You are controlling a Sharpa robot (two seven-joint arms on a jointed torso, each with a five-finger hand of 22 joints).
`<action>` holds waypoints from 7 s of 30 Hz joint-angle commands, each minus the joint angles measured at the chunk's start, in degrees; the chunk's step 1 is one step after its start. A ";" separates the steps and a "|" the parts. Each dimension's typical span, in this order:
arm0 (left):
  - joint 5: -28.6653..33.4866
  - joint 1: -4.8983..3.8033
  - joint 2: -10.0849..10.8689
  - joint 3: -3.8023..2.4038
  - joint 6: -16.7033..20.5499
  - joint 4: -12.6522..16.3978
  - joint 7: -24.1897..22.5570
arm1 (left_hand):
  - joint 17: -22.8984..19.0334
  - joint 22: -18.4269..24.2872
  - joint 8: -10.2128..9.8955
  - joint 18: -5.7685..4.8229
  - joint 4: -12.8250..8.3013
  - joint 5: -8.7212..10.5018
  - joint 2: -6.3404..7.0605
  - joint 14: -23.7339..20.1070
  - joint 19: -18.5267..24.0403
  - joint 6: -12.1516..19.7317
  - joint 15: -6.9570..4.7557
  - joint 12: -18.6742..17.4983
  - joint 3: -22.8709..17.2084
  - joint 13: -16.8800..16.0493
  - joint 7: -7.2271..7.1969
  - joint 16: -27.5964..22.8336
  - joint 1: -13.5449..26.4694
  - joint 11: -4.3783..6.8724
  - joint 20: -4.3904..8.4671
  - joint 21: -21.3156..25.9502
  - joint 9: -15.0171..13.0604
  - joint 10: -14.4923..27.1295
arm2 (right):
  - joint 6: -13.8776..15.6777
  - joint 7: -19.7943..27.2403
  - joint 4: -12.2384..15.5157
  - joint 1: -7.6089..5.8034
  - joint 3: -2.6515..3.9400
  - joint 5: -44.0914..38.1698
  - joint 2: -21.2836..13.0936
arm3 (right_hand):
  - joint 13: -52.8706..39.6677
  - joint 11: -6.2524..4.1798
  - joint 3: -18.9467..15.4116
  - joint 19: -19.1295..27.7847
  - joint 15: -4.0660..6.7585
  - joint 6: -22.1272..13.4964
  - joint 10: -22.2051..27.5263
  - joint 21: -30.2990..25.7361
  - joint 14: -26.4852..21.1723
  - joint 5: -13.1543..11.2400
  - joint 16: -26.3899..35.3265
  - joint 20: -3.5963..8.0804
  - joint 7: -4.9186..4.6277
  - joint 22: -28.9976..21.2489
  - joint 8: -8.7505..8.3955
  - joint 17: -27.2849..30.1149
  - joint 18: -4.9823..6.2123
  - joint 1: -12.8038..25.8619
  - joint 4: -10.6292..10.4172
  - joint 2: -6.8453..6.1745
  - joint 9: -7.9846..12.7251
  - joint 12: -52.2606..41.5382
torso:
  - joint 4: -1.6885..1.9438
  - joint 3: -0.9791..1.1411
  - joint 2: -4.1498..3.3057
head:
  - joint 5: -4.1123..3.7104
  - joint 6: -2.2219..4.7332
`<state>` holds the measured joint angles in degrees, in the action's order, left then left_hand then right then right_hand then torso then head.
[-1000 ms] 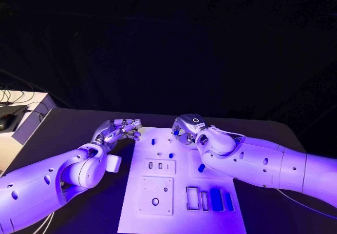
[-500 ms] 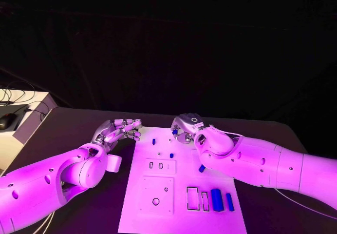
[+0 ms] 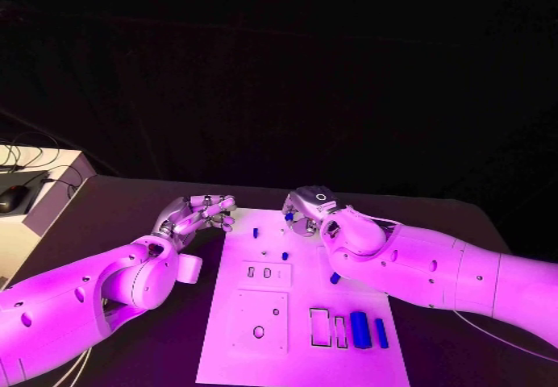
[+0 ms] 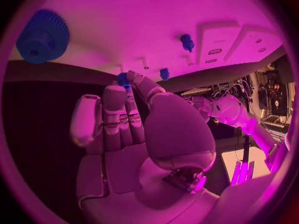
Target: Assemble the parts on the task board
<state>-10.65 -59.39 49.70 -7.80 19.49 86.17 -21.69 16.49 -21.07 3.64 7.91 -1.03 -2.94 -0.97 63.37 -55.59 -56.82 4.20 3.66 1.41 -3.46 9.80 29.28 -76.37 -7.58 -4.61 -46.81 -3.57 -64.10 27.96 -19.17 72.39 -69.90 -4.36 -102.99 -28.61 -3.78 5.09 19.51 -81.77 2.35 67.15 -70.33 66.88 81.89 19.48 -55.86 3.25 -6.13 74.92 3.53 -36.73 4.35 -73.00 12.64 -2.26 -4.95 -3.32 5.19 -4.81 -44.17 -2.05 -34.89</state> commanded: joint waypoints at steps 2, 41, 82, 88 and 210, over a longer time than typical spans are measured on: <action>0.12 -0.01 -0.01 -0.06 -0.91 0.25 -0.28 | -0.06 0.06 -0.02 1.18 -0.41 0.08 -0.39 -0.34 0.50 0.42 0.02 -0.21 -0.01 0.02 0.10 -0.32 -0.12 0.12 0.03 -0.37 -0.04 0.43 | 0.30 0.14 -0.46 -0.01 0.05 -0.78 0.31 | -0.04 -2.15 0.25 -0.31 0.13 -0.19 -2.27 -0.25 -0.03 -0.02 0.23 -0.01 -0.36 8.60 0.07 -0.06 -0.05 -0.70 0.18 0.32 0.07 -0.39 | 0.00 -0.03 -0.04 | 0.08 -0.09; 0.12 -0.06 0.02 -0.15 -0.81 0.25 -0.05 | -0.28 0.80 -0.04 1.21 -0.62 0.08 -0.44 -0.39 0.64 0.64 0.04 -0.21 0.06 0.02 0.18 -0.28 -0.16 0.08 0.00 -0.94 -0.02 0.49 | -0.89 1.77 -2.53 -0.01 -0.01 0.54 2.13 | -0.02 -2.05 0.05 -0.21 0.06 -1.12 -2.05 -0.60 -0.01 -0.64 0.37 -0.09 -0.49 8.53 0.03 -0.18 -0.02 -0.58 -0.15 -0.07 0.38 -0.40 | -0.15 -0.13 -0.28 | 0.26 -0.54; 0.16 -0.07 0.22 -0.17 -0.76 -0.14 0.08 | -0.39 1.24 -0.06 1.22 -0.80 0.09 -0.57 -0.47 0.76 1.22 0.10 -0.21 0.13 0.02 0.24 -0.33 -0.24 0.02 -0.04 -1.20 0.00 0.73 | 2.24 4.14 -2.02 0.26 -0.25 2.51 0.60 | 0.26 1.05 -2.60 1.26 -1.82 -6.88 10.25 -17.35 0.40 -3.31 5.82 -1.99 -0.91 5.67 0.05 3.12 2.69 -2.12 -6.27 -5.92 0.65 -0.43 | -0.08 -0.13 -0.26 | 0.51 -0.81; 0.20 -0.06 0.11 -0.17 -0.83 -0.45 0.05 | -0.39 1.24 -0.06 1.22 -0.80 0.09 -0.57 -0.47 0.76 1.22 0.10 -0.21 0.13 0.02 0.24 -0.33 -0.24 0.02 -0.04 -1.20 0.00 0.73 | 4.98 4.94 1.20 0.27 -0.18 4.39 -2.45 | 0.30 0.69 -2.61 1.02 -1.60 -6.81 8.70 -17.45 0.47 -3.30 5.82 -1.82 -0.89 5.75 0.05 3.10 2.54 -1.99 -6.79 -5.91 0.63 -0.42 | -0.13 -0.12 -0.22 | 0.39 -0.49; 0.16 1.27 0.45 -0.37 -1.30 -0.72 -0.59 | -0.40 2.13 -0.04 1.20 -1.33 0.08 -0.91 -0.73 1.16 1.00 0.09 -0.21 -0.14 0.03 0.07 -0.17 -0.35 0.05 -0.07 -2.02 -0.01 0.76 | -3.11 8.17 3.89 -1.46 0.28 21.83 -13.00 | -68.22 -4.17 -10.38 -5.16 0.79 -4.54 -2.66 9.27 0.57 10.97 -15.42 0.45 -1.14 11.35 0.27 -20.05 -1.56 1.39 -4.68 -0.81 -0.46 -61.30 | -1.03 0.69 -0.17 | -1.15 -0.74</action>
<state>-10.45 -58.13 50.24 -8.12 19.17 85.31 -21.41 16.16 -18.99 3.64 8.69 -2.06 -2.94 -1.43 62.95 -54.76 -55.81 4.20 3.66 1.17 -3.46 10.02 29.28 -76.82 -7.58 -4.63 -48.49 -3.57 -63.68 20.32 -12.31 75.77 -71.40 -4.11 -78.95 -41.50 -71.94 1.23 9.11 -83.91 2.72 61.02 -73.20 75.88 82.39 30.29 -71.61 3.39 -6.13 74.91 3.80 -56.86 3.50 -71.94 7.93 -3.74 -5.34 -64.76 4.15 -4.11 -44.36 -3.18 -35.65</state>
